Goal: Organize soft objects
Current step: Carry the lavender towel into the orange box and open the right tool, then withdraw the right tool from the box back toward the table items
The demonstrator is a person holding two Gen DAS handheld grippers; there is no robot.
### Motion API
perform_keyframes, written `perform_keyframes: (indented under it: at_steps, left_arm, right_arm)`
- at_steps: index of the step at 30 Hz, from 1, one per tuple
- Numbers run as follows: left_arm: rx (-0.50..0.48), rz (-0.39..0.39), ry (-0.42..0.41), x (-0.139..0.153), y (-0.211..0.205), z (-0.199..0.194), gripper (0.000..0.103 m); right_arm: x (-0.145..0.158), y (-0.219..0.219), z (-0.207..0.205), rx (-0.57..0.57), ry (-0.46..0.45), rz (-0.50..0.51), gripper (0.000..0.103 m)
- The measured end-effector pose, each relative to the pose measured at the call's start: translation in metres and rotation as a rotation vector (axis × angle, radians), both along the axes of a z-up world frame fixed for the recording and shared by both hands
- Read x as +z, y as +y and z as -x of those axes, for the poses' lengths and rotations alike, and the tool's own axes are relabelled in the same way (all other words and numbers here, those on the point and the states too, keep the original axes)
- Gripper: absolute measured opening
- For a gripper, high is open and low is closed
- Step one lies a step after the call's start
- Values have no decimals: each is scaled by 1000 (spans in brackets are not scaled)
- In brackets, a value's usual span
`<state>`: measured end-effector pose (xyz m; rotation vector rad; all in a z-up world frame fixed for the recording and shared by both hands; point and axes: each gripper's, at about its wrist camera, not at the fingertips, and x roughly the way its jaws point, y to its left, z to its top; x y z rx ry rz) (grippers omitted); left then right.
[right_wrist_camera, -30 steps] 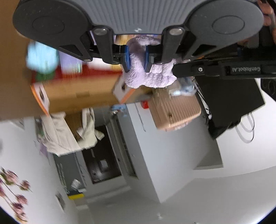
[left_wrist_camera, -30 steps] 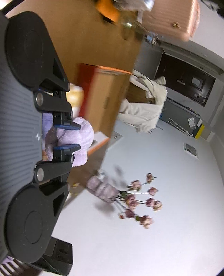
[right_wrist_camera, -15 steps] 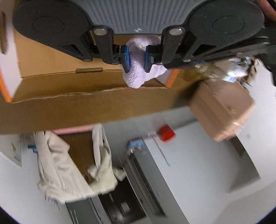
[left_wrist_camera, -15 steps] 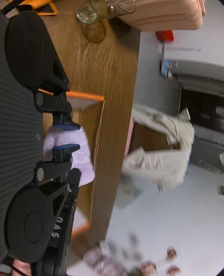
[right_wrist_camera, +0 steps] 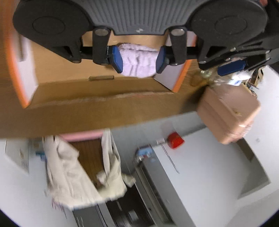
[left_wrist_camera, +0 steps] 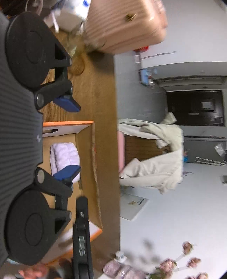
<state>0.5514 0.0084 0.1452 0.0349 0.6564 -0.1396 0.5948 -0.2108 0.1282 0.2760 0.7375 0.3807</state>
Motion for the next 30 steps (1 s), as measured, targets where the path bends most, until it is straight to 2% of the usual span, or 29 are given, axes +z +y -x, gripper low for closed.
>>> perform_keyframes:
  at_steps: [2,4,8,11,14,17,19,22,25,27,30]
  left_arm:
    - [-11,-7,-36,27,0,28,80]
    - [-20,-14,-64,49,-2,56,82]
    - [-23,-38,-163,85,-3,128,90]
    - [-31,-37,-201,94,-5,173,92]
    - [-35,-44,-235,89,-7,219,97]
    - [-14,-52,-337,69,-9,279,100]
    - [-10,-37,-412,47,-10,319,103]
    - [-2,-18,-434,14,-12,365,103]
    - [-2,21,-398,-19,-18,399,103]
    - [11,56,-374,-36,-21,414,103]
    - [30,73,-320,-59,-24,424,103]
  right_arm:
    - [32,-12,35,8,-59,23,52]
    - [59,-24,70,10,-108,49,60]
    - [98,-50,142,0,-190,88,70]
    - [112,-68,198,-15,-251,124,76]
    - [112,-77,243,4,-307,168,80]
    - [99,-83,293,20,-409,181,85]
    - [79,-85,332,29,-492,186,88]
    - [43,-85,384,28,-560,249,88]
    - [0,-79,417,20,-567,311,88]
    - [-27,-80,432,11,-537,278,88]
    - [-63,-91,446,-30,-443,185,88]
